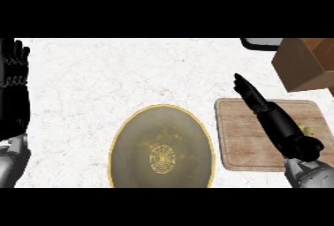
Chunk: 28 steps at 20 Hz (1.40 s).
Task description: Pick the lemon from the cutting board and place it in the cardboard box
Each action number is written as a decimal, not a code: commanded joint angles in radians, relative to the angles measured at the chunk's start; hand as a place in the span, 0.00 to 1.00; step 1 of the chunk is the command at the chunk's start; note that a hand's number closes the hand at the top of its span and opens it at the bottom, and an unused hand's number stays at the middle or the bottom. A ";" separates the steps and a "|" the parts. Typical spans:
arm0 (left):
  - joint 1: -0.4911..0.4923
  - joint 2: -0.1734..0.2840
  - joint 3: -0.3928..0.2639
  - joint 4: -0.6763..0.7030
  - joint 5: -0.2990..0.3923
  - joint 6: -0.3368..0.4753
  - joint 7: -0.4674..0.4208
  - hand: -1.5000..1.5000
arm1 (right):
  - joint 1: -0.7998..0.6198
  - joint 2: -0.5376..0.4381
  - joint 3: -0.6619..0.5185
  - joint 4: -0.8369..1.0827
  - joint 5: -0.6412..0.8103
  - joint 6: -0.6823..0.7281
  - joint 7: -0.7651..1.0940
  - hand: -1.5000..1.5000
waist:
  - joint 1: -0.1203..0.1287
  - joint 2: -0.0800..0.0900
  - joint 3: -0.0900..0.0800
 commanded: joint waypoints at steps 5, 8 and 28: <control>0.039 -0.034 -0.210 0.096 0.015 -0.204 0.098 0.50 | 0.100 -0.091 -0.128 0.146 -0.054 0.070 -0.048 0.00 | 0.007 0.013 0.031; 0.065 -0.056 -0.221 0.108 0.037 -0.200 0.131 0.50 | 0.053 -0.307 -0.124 0.102 0.250 0.032 -0.126 0.00 | -0.044 0.011 0.015; 0.060 -0.115 -0.275 0.101 0.021 -0.302 0.208 0.50 | 0.460 -0.661 -0.314 -0.206 0.419 0.151 -0.137 0.00 | 0.015 -0.001 0.028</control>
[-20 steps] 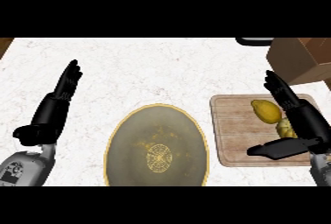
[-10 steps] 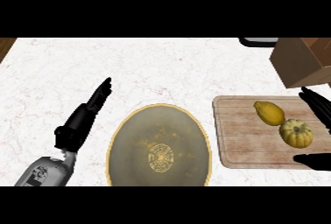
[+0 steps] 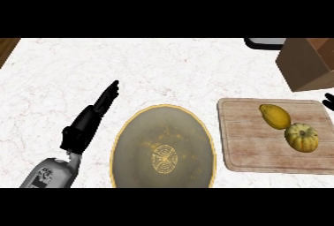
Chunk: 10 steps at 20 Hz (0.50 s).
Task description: Pick the lemon from the cutting board and place it in the cardboard box
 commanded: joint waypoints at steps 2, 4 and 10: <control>0.031 0.001 0.001 -0.057 -0.013 -0.018 0.022 0.50 | 0.037 -0.039 -0.019 -0.170 -0.062 0.164 0.185 0.00 | 0.015 0.000 0.001; -0.034 -0.044 -0.004 -0.019 -0.040 -0.005 0.053 0.50 | -0.076 0.003 0.028 -0.096 -0.059 0.213 0.234 0.00 | 0.030 0.006 0.001; -0.049 -0.025 0.089 0.027 -0.011 -0.114 0.039 0.50 | -0.100 0.112 -0.004 -0.065 -0.023 0.284 0.247 0.00 | 0.024 0.005 0.002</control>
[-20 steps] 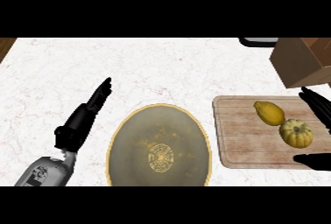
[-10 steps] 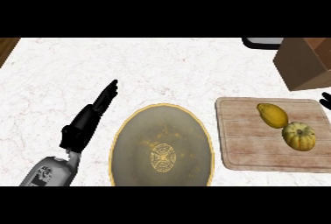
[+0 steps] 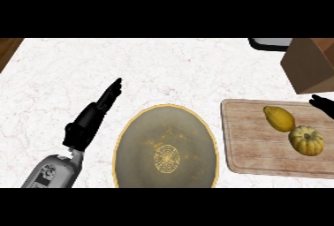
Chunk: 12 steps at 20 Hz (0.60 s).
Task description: Pick the lemon from the cutting board and place it in the cardboard box
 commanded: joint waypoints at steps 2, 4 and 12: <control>-0.018 -0.027 0.037 0.022 -0.019 -0.019 0.018 0.50 | -0.060 0.158 0.094 0.037 0.112 -0.008 0.065 0.00 | 0.006 0.002 0.001; -0.009 -0.075 -0.005 0.022 -0.075 0.009 0.024 0.50 | -0.191 0.155 0.083 0.089 0.085 0.090 0.104 0.00 | 0.011 0.002 0.001; 0.044 -0.104 0.033 0.009 -0.114 -0.036 -0.003 0.50 | -0.204 0.269 0.077 0.195 0.231 0.156 0.090 0.00 | 0.003 0.000 0.001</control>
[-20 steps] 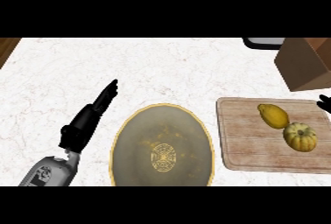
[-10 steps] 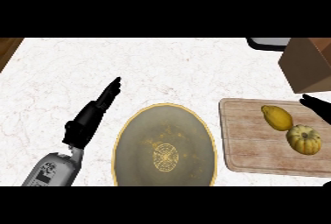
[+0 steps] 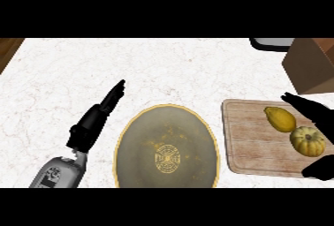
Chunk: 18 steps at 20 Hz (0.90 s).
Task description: Pick the lemon from the cutting board and place it in the cardboard box
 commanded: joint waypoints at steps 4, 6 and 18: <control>-0.002 -0.044 0.043 0.018 -0.041 -0.023 -0.006 0.50 | -0.001 0.111 -0.021 0.155 0.139 -0.039 -0.132 0.00 | -0.003 0.000 0.000; -0.002 -0.049 0.030 0.022 -0.065 -0.036 0.004 0.50 | -0.055 0.157 0.002 0.215 0.197 -0.069 -0.146 0.00 | -0.001 0.000 0.000; -0.003 -0.068 0.137 -0.061 -0.063 -0.121 0.079 0.50 | -0.084 0.220 -0.061 0.244 0.310 0.058 -0.193 0.00 | -0.003 -0.001 0.000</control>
